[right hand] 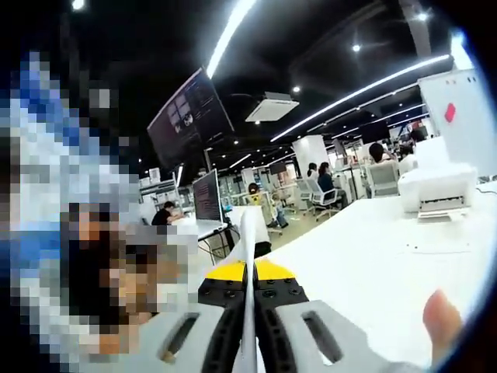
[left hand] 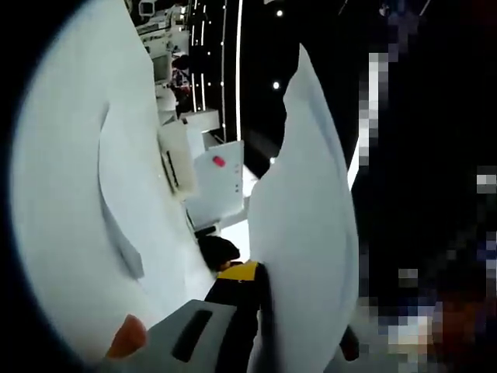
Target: Organize the stack of printing papers by aligning and flattening the scattered papers on the table
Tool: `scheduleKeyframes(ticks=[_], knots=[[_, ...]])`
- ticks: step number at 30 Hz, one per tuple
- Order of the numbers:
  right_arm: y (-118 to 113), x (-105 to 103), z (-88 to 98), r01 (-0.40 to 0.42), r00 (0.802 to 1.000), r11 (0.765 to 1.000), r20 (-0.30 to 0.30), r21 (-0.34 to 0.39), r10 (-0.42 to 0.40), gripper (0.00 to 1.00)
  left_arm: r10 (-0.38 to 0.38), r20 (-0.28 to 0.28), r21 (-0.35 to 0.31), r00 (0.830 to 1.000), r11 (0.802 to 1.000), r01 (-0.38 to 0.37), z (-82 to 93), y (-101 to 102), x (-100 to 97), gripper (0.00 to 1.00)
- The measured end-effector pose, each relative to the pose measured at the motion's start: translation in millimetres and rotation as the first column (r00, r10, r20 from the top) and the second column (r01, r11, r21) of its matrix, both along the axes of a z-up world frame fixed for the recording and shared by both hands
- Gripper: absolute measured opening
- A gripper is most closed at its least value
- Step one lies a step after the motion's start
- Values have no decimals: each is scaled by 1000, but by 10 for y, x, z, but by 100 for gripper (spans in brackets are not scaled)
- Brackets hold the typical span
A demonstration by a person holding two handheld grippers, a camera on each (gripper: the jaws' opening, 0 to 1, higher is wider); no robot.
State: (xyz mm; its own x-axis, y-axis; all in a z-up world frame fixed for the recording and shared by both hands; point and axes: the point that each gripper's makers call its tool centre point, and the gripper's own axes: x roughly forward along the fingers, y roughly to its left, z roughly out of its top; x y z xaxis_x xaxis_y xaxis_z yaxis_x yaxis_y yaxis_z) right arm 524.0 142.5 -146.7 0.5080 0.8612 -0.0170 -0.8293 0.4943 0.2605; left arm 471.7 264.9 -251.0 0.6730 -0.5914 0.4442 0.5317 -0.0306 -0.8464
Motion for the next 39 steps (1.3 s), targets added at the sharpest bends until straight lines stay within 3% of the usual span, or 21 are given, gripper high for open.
scheduleKeyframes(ticks=[21, 31, 39], knots=[[450, -53, -328, -82, 992, 996, -92, 33, 85, 0, -5, 3, -33, 1000, 999, 6, -10, 4, 38, 9], [696, -111, -402, -116, 984, 990, -127, 83, 125, 0, 2, 0, -46, 1000, 999, -2, -10, 56, 83, 9], [831, -132, -524, -131, 978, 988, -155, 83, 143, 0, -2, 19, -90, 1000, 996, 4, 44, 119, 66, 10]])
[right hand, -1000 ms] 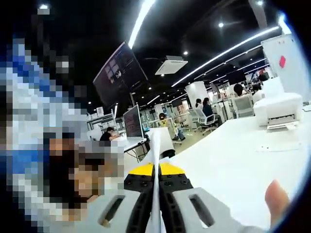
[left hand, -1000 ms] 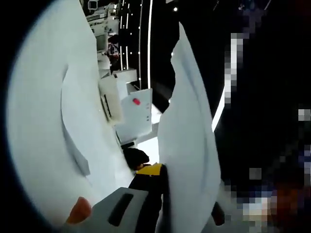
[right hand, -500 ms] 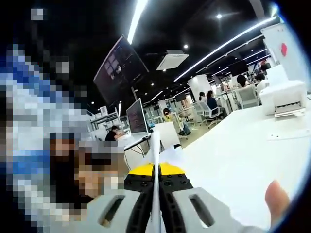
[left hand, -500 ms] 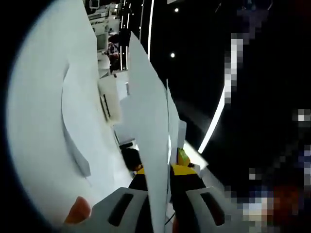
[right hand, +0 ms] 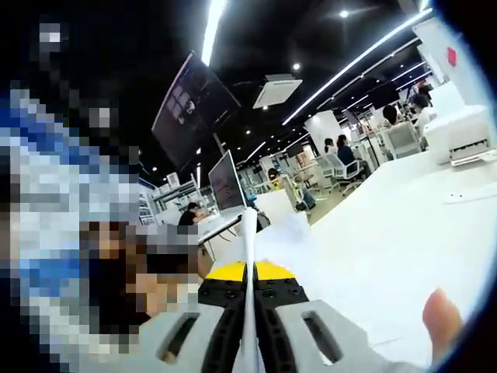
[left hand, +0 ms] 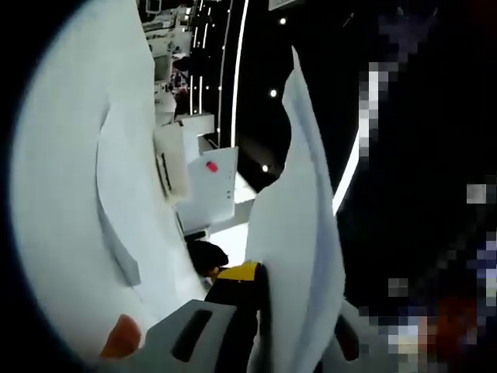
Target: Organize the stack of printing papers by aligning and flattening the scattered papers on the table
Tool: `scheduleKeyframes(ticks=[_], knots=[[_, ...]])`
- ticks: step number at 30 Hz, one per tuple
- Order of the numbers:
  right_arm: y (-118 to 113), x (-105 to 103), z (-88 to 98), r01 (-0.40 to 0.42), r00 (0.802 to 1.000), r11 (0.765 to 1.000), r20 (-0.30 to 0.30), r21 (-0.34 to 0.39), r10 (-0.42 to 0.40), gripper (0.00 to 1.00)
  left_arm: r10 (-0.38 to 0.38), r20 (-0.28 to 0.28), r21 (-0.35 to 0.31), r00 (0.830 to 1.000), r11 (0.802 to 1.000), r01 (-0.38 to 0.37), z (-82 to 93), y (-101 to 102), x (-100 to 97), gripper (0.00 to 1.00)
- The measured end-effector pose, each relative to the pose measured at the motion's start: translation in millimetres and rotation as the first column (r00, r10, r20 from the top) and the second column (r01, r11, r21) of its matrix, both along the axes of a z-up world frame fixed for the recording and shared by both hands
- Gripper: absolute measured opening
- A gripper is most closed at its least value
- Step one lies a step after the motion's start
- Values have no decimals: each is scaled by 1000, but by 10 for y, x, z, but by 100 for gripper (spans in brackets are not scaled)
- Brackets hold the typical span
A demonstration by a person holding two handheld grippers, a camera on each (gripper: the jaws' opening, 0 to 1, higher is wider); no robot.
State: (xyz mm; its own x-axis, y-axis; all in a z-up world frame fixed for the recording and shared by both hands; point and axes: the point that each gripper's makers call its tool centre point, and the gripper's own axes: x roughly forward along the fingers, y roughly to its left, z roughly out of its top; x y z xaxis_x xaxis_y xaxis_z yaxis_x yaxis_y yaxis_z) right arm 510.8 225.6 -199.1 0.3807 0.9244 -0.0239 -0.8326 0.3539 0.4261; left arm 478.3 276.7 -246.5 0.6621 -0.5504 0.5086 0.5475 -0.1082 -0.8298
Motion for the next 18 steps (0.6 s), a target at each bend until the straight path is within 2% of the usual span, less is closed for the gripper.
scheduleKeyframes(ticks=[6, 10, 12, 14, 18], knots=[[-62, 23, 75, 17, 1000, 1000, -1, 13, -17, 0, 28, 11, 9, 1000, 1000, -28, 17, 44, 21, 12], [-114, 8, 118, 21, 1000, 1000, 3, 19, -21, 0, 66, 1, 82, 998, 994, -66, -32, 9, 70, 11], [-120, -13, 100, 13, 1000, 1000, -24, 25, -12, 0, 65, -4, 95, 998, 993, -65, -15, -21, 101, 11], [-156, 3, 55, 25, 999, 1000, -25, 12, -25, 0, 64, -7, 112, 998, 992, -62, -2, -66, 129, 12], [-262, 105, -11, 80, 990, 992, -127, 95, -68, 0, 79, -25, 120, 997, 990, -76, -14, -66, 203, 12]])
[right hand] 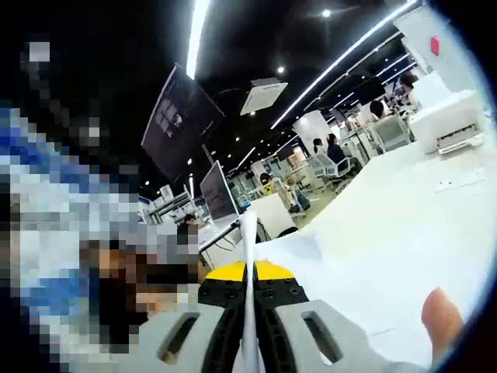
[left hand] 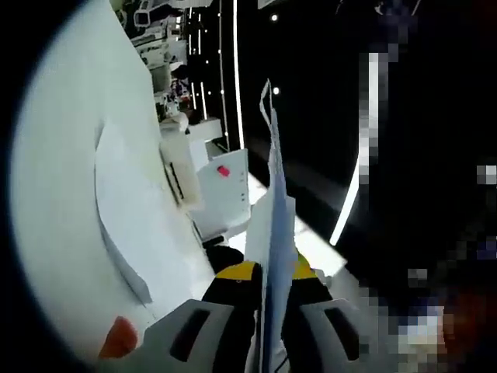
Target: Organize the stack of printing papers by aligning and flattening the scattered papers on the table
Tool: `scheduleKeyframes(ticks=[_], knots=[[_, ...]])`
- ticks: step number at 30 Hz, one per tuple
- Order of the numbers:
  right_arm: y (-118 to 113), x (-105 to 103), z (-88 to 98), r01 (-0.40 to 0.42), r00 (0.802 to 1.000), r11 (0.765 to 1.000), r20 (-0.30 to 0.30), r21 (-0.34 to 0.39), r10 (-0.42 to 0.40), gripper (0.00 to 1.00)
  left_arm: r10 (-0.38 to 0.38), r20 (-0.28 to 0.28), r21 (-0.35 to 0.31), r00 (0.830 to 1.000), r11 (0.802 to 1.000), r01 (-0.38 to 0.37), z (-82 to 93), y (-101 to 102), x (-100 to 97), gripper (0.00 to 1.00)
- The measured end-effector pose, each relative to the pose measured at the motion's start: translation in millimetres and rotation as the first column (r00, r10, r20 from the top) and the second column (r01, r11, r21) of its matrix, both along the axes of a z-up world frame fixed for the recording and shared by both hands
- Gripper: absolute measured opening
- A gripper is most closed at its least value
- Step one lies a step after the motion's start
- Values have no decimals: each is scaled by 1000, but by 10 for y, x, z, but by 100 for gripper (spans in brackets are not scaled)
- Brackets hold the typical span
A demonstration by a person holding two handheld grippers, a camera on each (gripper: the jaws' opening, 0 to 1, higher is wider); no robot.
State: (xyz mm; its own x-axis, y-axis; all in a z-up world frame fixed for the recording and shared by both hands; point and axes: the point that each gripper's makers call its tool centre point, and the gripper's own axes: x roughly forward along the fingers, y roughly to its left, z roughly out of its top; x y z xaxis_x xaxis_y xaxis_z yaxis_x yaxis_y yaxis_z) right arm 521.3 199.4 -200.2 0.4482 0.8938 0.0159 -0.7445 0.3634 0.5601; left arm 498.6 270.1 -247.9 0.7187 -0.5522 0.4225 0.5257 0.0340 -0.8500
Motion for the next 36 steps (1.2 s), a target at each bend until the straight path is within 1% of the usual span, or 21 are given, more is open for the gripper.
scheduleKeyframes(ticks=[1, 4, 7, 10, 13, 15, 18, 21, 24, 27, 30, 31, 32, 33, 34, 35, 36], knots=[[-21, 25, -25, 16, 1000, 1000, -21, 21, -15, 0, 3, -4, -3, 1000, 1000, -3, -4, 2, 15, 12], [-87, 73, -121, 48, 998, 998, -53, 50, -45, 0, 16, -15, -14, 1000, 1000, -16, -8, 23, 54, 12], [-143, 108, -131, 72, 995, 993, -77, 91, -65, 0, 25, -21, -4, 999, 1000, -25, -13, 28, 91, 12], [-122, 99, -131, 67, 996, 995, -63, 77, -62, 0, 20, -17, 18, 1000, 1000, -20, -9, -14, 101, 12], [-65, 65, -115, 43, 997, 997, -63, 70, -38, 0, 16, -19, 21, 1000, 1000, -16, -13, -33, 111, 12], [-39, 53, -95, 40, 998, 997, -51, 62, -36, 0, 16, -20, 21, 1000, 1000, -16, -16, -45, 105, 12], [-46, 58, -73, 51, 997, 995, -59, 86, -46, 0, 25, -20, 14, 1000, 1000, -24, -8, -35, 99, 12], [-30, 39, -102, 57, 996, 993, -71, 106, -50, 0, 34, -22, 10, 999, 999, -33, -7, -19, 103, 12], [4, 22, -137, 54, 996, 993, -72, 108, -46, 0, 31, -21, 5, 999, 1000, -31, -6, -10, 106, 11], [6, 12, -159, 49, 996, 994, -79, 102, -41, 0, 23, -15, 15, 1000, 1000, -23, -11, -19, 87, 6], [4, 2, -163, 44, 997, 995, -67, 93, -38, 0, 24, -10, 23, 1000, 999, -23, -14, -23, 79, 6], [-1, 9, -166, 43, 998, 996, -40, 76, -40, 1, 23, -9, 21, 1000, 1000, -22, -11, -22, 80, 6], [-13, 26, -175, 50, 999, 997, -7, 52, -49, 5, 21, -7, 22, 1000, 1000, -21, -8, -21, 84, 6], [-44, 66, -170, 76, 997, 997, 28, 32, -77, 11, 21, -3, 22, 1000, 1000, -21, -1, -24, 80, 6], [-60, 64, -146, 76, 996, 997, 51, 31, -78, 15, 22, -2, 24, 1000, 999, -22, 3, -24, 76, 6], [-93, 63, -129, 80, 995, 996, 57, 30, -82, 15, 24, -1, 25, 1000, 999, -24, 6, -14, 81, 6], [-156, 106, -114, 105, 991, 994, 85, 14, -106, 17, 24, 0, 26, 1000, 999, -24, 8, -5, 83, 6]])
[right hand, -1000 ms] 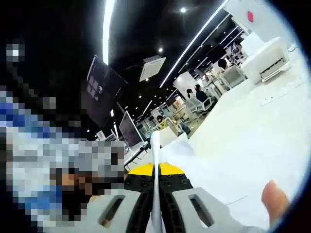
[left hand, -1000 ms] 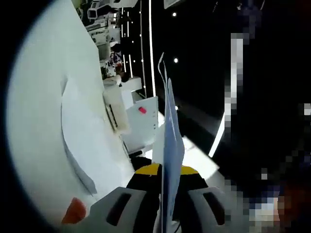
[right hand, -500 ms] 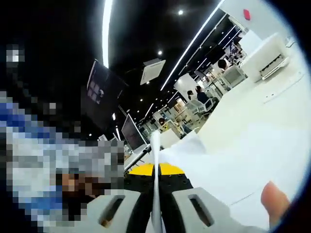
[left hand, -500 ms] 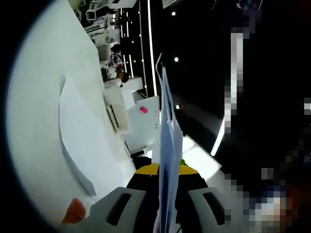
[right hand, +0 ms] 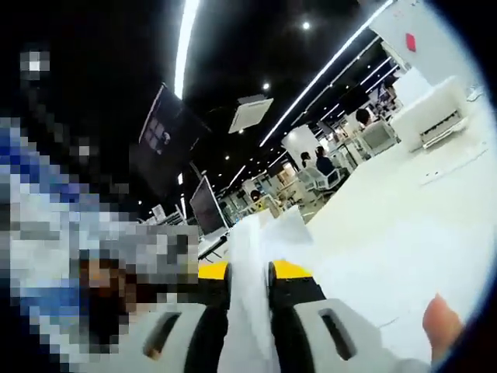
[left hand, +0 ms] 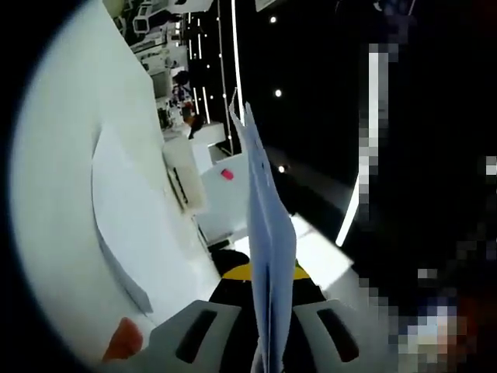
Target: Organize the stack of printing papers by aligning and flattening the scattered papers on the table
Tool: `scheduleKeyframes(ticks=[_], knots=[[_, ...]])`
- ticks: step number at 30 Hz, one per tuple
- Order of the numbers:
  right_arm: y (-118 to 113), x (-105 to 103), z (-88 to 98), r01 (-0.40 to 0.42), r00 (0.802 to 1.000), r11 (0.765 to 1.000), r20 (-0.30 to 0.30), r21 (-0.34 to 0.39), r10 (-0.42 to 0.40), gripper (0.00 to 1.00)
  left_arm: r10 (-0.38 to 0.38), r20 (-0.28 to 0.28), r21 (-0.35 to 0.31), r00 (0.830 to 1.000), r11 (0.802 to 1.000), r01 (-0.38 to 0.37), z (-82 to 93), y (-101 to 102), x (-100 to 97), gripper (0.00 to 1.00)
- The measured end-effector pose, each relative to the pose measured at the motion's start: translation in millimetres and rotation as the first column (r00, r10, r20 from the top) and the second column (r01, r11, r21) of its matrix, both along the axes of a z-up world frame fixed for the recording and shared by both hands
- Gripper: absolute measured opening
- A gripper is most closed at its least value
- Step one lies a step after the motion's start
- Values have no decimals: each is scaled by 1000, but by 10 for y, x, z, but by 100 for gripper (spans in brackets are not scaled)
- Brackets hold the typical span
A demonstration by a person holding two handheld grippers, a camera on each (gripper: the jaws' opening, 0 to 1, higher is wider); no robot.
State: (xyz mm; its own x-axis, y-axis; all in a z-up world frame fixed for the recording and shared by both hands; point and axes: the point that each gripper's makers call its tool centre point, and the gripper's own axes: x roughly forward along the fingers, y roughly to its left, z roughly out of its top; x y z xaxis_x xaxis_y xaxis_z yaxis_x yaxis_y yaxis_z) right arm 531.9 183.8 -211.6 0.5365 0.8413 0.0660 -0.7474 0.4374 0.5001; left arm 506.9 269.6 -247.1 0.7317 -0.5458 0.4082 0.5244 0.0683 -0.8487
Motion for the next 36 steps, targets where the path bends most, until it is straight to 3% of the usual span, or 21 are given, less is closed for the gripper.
scheduleKeyframes(ticks=[1, 3, 6, 9, 12, 13, 15, 17, 18, 19, 20, 21, 26, 32, 35, 36], knots=[[-85, 59, 7, 42, 999, 999, 33, -34, -40, 21, -1, 1, -1, 1000, 1000, 1, 3, 6, -3, 6], [-248, 122, 55, 111, 990, 991, 94, -75, -104, 20, -3, 3, 0, 1000, 1000, 3, 7, 13, -12, 6], [-437, 158, 180, 169, 977, 982, 143, -78, -157, 18, -2, 6, 2, 1000, 1000, 2, 8, 18, -31, 6], [-491, 60, 322, 187, 960, 977, 230, -99, -160, 17, -2, 4, 5, 1000, 1000, 2, -4, 18, -37, 6], [-294, -133, 341, 155, 935, 974, 343, -166, -91, 17, -7, 1, 5, 1000, 1000, 7, -7, 2, -38, 6], [-225, -162, 289, 160, 925, 963, 374, -218, -69, 16, -13, 1, 3, 1000, 1000, 13, 0, -13, -44, 6], [-195, -88, 155, 241, 891, 908, 450, -344, -66, 10, -30, 8, -3, 1000, 1000, 30, 32, -50, -75, 6], [-242, 22, 135, 312, 861, 877, 498, -366, -98, 0, -50, 21, -1, 999, 999, 50, 82, -94, -137, 6], [-235, 50, 124, 286, 878, 893, 467, -348, -99, 1, -56, 31, 0, 998, 998, 56, 111, -107, -169, 6], [-227, 69, 101, 235, 922, 929, 369, -285, -121, 0, -60, 33, 2, 998, 998, 60, 127, -114, -190, 6], [-233, 97, 69, 201, 945, 944, 305, -263, -117, 0, -64, 43, 9, 997, 998, 63, 147, -117, -214, 6], [-231, 113, 35, 180, 956, 949, 274, -258, -107, 0, -69, 49, 17, 996, 998, 68, 164, -121, -230, 6], [-298, 217, -33, 145, 976, 974, 186, -175, -111, 0, -92, 60, 19, 994, 996, 91, 190, -124, -253, 6], [-449, 287, -212, 155, 979, 964, 164, -217, -121, 0, -83, 55, -6, 995, 996, 84, 189, -27, -260, 6], [-622, 347, -194, 196, 971, 957, 175, -213, -160, 8, -68, 55, -11, 996, 998, 69, 202, 39, -280, 6], [-688, 366, -178, 217, 966, 952, 187, -214, -178, 15, -64, 55, -10, 996, 998, 65, 208, 59, -296, 6]])
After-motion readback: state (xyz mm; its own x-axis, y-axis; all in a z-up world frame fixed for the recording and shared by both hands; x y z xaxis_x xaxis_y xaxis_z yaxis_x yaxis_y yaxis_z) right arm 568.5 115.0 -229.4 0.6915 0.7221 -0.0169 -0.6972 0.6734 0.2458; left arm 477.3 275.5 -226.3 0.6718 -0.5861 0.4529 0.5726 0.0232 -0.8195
